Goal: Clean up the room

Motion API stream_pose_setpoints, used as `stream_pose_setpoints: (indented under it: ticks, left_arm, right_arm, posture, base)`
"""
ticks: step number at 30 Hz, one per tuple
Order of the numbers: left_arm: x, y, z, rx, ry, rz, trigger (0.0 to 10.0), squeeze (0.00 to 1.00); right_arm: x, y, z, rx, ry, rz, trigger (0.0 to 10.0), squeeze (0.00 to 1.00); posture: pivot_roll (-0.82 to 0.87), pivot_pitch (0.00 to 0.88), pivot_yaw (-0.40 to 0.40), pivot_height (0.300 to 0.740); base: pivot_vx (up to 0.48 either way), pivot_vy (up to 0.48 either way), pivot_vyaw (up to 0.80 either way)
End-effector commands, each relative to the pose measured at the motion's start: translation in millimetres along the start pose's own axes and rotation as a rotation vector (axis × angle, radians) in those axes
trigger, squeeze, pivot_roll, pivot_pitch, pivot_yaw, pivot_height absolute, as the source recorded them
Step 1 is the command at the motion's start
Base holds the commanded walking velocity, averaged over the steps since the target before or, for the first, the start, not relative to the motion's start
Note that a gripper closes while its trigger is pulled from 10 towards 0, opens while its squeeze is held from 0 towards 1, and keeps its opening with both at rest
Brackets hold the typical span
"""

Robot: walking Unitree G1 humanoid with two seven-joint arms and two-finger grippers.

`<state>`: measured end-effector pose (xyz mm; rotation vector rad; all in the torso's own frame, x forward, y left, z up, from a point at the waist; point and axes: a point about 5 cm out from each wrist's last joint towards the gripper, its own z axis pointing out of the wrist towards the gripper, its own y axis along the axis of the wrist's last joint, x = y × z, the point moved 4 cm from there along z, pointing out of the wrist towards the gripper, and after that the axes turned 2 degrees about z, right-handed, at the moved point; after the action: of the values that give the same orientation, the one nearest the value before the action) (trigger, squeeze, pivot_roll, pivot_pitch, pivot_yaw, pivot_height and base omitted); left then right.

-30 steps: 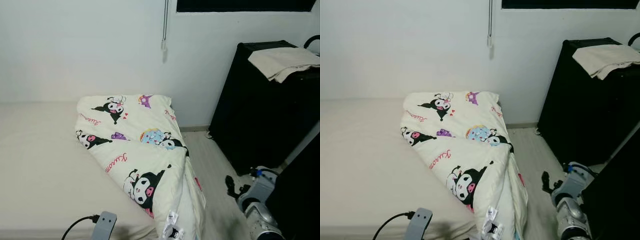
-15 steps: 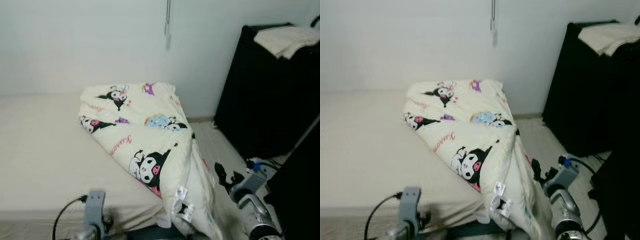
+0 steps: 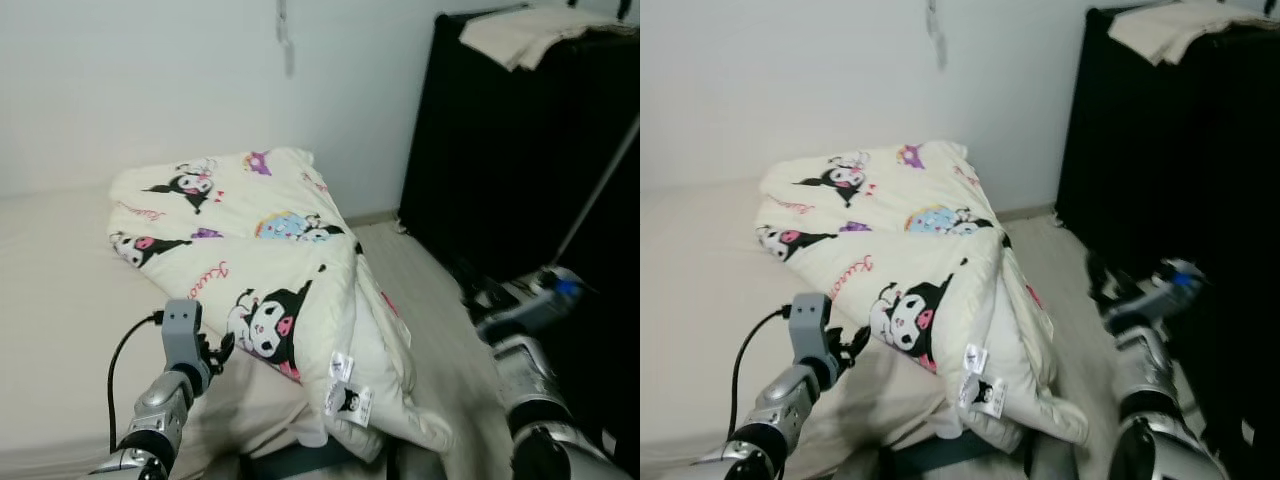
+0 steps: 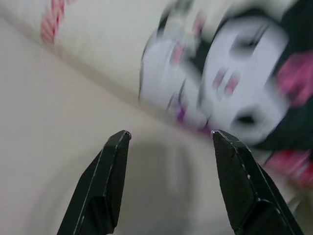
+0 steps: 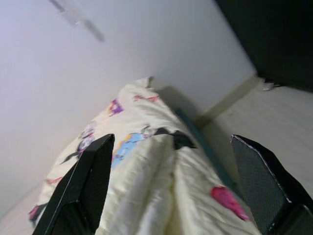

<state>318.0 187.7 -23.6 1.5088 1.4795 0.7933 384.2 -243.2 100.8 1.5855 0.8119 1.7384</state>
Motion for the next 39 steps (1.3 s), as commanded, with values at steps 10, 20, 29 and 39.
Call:
stream_pose_setpoints:
  ticks: [10, 20, 29, 39]
  left_arm:
    - [44.4, -78.3, -52.4, 0.226, 0.090, 0.062, 10.0, 0.00]
    - [55.4, -96.2, -71.7, 0.265, 0.098, 0.079, 10.0, 0.00]
    - [47.8, -97.0, -71.3, 0.250, 0.058, 0.093, 10.0, 0.00]
    - [34.2, -95.0, -66.4, 0.215, 0.022, 0.083, 10.0, 0.00]
  right_arm:
    - [49.2, -56.4, 8.9, 0.196, 0.144, 0.023, 10.0, 0.00]
    - [79.5, -85.6, 13.6, 0.292, 0.165, 0.069, 10.0, 0.00]
    - [80.2, -107.6, 12.6, 0.419, 0.029, 0.050, 10.0, 0.00]
    - [79.6, -105.4, 14.3, 0.412, 0.015, 0.083, 10.0, 0.00]
  posture:
    - [0.13, 0.117, 0.052, 0.512]
    - [0.17, 0.162, 0.055, 0.487]
    - [0.17, 0.182, 0.051, 0.487]
    - [0.16, 0.197, 0.033, 0.487]
  base:
    - [0.000, 0.000, 0.00]
    - [0.000, 0.000, 0.00]
    - [0.000, 0.000, 0.00]
    - [0.000, 0.000, 0.00]
